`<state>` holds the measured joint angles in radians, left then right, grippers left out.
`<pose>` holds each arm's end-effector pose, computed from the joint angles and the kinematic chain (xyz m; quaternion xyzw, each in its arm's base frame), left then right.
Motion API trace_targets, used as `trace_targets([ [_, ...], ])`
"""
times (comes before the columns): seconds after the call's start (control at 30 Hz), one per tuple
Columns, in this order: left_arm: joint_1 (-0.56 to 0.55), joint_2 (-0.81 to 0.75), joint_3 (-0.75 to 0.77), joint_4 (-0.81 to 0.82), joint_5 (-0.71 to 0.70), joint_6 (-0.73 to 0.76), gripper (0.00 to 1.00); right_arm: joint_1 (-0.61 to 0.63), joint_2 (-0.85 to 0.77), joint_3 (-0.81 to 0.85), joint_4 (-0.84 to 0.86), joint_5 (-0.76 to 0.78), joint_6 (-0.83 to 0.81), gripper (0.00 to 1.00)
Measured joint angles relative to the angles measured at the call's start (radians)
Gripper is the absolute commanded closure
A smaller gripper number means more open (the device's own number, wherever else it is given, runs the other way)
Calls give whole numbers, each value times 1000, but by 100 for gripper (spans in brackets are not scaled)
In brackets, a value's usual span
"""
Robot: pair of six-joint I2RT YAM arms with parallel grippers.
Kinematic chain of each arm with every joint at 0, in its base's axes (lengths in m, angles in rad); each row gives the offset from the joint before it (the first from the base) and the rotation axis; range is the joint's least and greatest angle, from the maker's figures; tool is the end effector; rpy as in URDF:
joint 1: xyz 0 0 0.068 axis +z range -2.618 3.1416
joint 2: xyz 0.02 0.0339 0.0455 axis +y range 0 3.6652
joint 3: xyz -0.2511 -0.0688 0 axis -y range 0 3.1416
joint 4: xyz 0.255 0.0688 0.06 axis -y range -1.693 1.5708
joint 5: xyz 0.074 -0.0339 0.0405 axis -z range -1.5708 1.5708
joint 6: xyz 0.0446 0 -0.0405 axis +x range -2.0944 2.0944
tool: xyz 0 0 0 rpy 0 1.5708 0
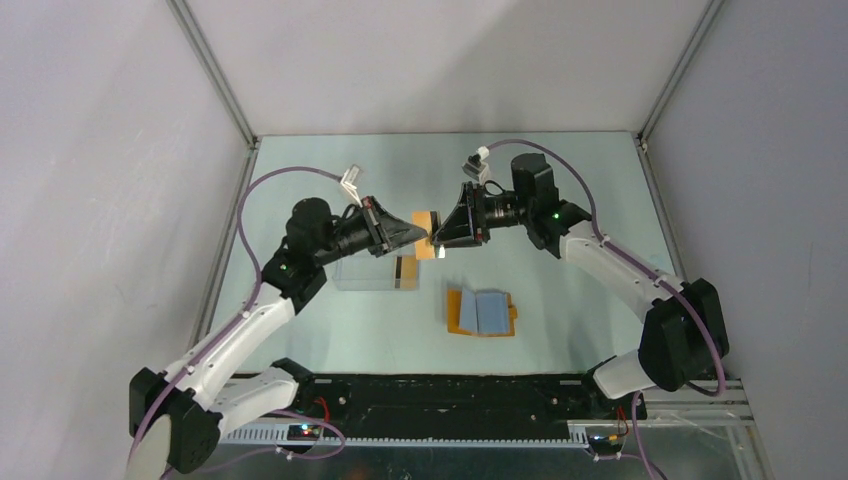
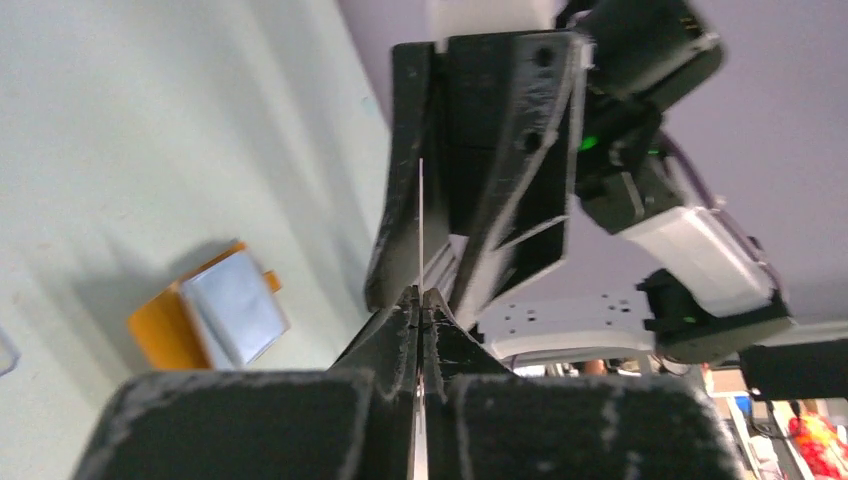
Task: Put the credit cards into the card holder
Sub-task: Pick up the credit card from the storage box.
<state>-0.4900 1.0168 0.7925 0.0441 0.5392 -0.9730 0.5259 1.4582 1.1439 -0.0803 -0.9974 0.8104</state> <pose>0.2189 -0.1427 0.3087 -0.0113 0.7595 -0.5647 0.3229 0.2783 0.2048 0.3035 -0.1591 0.7609 0.6142 0.1359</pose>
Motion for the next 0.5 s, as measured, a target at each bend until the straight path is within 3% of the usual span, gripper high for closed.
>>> trace_targets([
  [0.17,0,-19,0,97,42,-51,100,0,-2,-13,117,-44,78,67],
  [0.33,3,-19,-11,133,52,-83,100,3,-2,-15,192,-70,130,93],
  [0.37,3,-18,-14,134,52,-85,91,3,-2,-16,199,-75,137,96],
  [0.4,3,-18,-16,134,51,-85,71,3,-2,-16,208,-83,144,100],
  [0.47,6,-18,-26,141,52,-97,49,3,-4,-16,216,-88,146,100],
  [0.5,6,-18,-32,143,53,-98,44,3,-6,-16,211,-85,140,100],
])
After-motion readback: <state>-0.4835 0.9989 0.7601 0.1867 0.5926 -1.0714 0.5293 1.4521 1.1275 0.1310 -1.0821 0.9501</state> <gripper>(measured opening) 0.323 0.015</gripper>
